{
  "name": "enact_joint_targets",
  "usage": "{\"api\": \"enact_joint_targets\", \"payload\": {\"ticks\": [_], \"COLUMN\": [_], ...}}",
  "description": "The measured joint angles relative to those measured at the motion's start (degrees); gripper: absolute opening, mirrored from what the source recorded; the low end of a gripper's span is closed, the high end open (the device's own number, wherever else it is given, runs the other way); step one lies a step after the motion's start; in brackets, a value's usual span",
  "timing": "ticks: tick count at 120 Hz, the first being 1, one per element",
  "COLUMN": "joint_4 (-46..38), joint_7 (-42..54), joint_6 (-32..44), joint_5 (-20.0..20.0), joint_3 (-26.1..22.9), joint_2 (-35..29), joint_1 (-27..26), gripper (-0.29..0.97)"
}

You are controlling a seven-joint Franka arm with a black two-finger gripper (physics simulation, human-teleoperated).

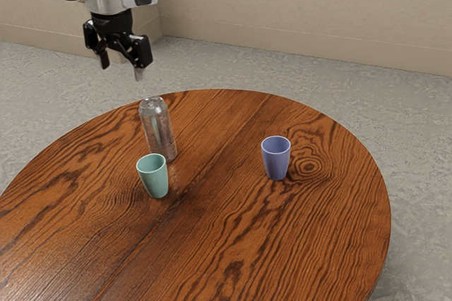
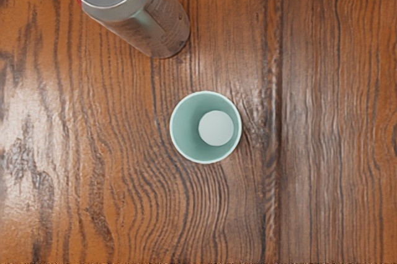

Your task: Place the left cup onto the right cup

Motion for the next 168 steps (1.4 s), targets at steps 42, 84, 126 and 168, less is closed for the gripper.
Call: {"api": "enact_joint_targets", "payload": {"ticks": [42, 84, 126, 168], "joint_4": [-2.28, -11.77, -14.65, -15.73], "joint_7": [0.11, -1.9, -6.09, -6.4], "joint_6": [0.59, 8.93, 16.95, 23.0], "joint_5": [-0.02, -2.07, -2.45, -2.62], "joint_3": [0.11, 0.28, 0.5, 2.08], "joint_2": [3.94, 4.88, 6.69, 10.33], "joint_1": [0.67, 0.73, 0.46, 0.79], "gripper": [0.68, 0.68, 0.68, 0.68]}}
